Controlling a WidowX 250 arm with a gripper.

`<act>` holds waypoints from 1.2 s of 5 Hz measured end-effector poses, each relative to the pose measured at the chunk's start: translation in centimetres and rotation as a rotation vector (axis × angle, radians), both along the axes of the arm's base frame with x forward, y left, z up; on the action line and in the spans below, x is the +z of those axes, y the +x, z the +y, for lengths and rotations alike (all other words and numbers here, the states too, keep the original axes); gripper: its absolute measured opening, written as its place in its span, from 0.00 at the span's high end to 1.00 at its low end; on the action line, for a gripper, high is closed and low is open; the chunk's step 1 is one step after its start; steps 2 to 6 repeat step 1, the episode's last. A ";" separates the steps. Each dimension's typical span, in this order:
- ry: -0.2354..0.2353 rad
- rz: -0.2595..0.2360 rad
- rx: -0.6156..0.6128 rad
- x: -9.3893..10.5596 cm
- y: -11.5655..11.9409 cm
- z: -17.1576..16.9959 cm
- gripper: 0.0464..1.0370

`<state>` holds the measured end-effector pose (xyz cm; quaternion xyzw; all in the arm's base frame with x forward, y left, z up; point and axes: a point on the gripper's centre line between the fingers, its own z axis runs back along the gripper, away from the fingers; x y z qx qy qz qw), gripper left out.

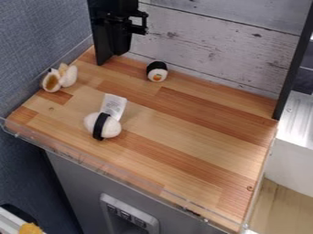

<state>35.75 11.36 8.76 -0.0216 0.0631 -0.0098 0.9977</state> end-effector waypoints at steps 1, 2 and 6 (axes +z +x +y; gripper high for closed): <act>-0.014 -0.008 -0.130 0.1 -0.1 0.5 0.98; -0.014 -0.008 -0.130 0.1 -0.1 0.5 0.98; -0.014 -0.008 -0.130 0.1 -0.1 0.5 0.98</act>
